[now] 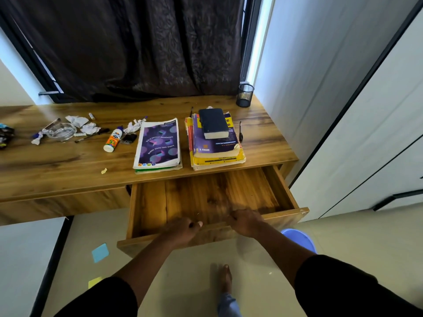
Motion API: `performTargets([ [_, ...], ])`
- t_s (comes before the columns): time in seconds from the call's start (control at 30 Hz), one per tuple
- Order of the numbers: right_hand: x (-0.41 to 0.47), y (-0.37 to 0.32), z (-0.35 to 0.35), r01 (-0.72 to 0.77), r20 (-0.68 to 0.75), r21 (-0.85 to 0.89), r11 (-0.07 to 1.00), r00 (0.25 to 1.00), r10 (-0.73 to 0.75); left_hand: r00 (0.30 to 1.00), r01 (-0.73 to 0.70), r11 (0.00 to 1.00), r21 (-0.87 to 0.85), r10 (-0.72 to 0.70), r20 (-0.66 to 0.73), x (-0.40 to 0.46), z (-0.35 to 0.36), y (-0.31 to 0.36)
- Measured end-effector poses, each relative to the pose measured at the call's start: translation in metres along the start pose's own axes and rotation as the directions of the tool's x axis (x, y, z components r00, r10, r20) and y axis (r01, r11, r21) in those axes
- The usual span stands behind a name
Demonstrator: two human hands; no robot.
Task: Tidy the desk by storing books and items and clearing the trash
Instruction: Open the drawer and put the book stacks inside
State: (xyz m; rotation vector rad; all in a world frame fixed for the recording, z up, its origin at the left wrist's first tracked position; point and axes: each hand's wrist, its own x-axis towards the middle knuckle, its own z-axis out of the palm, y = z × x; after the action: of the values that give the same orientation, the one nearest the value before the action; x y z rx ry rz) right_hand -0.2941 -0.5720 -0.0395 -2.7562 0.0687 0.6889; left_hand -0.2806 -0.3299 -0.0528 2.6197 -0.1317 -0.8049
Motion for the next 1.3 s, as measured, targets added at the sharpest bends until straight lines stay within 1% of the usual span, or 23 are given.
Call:
performTargets([
  [0.1,-0.004,0.000,0.000,-0.001,0.038,-0.003,1.000,0.999,0.001,0.996,0.033,0.999,0.022,-0.034,0.079,-0.001,-0.001,0.003],
  [0.2,-0.007,0.006,0.004,-0.006,0.089,-0.003,1.000,0.996,0.006,0.987,0.043,0.998,-0.040,-0.036,0.159,0.000,0.000,0.003],
  [0.27,-0.007,0.010,0.004,0.004,0.135,-0.006,1.000,0.991,-0.003,0.976,0.058,0.997,-0.041,-0.048,0.212,0.000,-0.001,0.000],
  [0.33,-0.008,0.011,0.002,0.019,0.206,-0.063,0.998,0.979,-0.006,0.953,0.082,0.996,-0.019,-0.072,0.295,0.003,0.000,-0.003],
  [0.4,-0.010,0.009,0.001,0.062,0.307,-0.126,0.990,0.951,-0.021,0.925,0.098,0.995,-0.021,-0.083,0.372,0.008,0.005,-0.008],
  [0.47,-0.010,0.008,0.002,0.083,0.390,-0.122,0.989,0.920,-0.029,0.909,0.101,0.994,-0.044,-0.074,0.410,0.012,0.013,-0.013],
  [0.6,-0.007,0.009,0.008,-0.023,0.513,-0.062,0.998,0.857,0.052,0.873,0.111,0.992,-0.051,-0.073,0.481,0.007,0.020,-0.012],
  [0.67,-0.005,0.010,0.013,-0.040,0.570,-0.069,0.997,0.818,0.072,0.855,0.124,0.992,-0.026,-0.093,0.511,0.005,0.024,-0.014],
  [0.73,-0.005,0.007,0.016,-0.034,0.606,-0.079,0.996,0.792,0.075,0.836,0.119,0.992,-0.035,-0.081,0.542,0.006,0.028,-0.016],
  [0.83,-0.004,0.006,0.022,-0.020,0.626,-0.126,0.992,0.774,0.095,0.804,0.148,0.985,-0.087,-0.069,0.591,0.001,0.031,-0.017],
  [0.97,-0.003,0.009,0.029,-0.059,0.665,-0.152,0.987,0.732,0.146,0.761,0.189,0.976,-0.109,-0.076,0.644,-0.005,0.036,-0.021],
  [1.07,-0.008,0.011,0.032,-0.125,0.704,-0.138,0.982,0.685,0.187,0.729,0.221,0.966,-0.137,-0.071,0.681,-0.007,0.041,-0.025],
  [1.3,-0.013,0.015,0.039,-0.198,0.809,-0.114,0.974,0.551,0.207,0.587,0.300,0.945,-0.131,-0.075,0.806,-0.011,0.050,-0.026],
])
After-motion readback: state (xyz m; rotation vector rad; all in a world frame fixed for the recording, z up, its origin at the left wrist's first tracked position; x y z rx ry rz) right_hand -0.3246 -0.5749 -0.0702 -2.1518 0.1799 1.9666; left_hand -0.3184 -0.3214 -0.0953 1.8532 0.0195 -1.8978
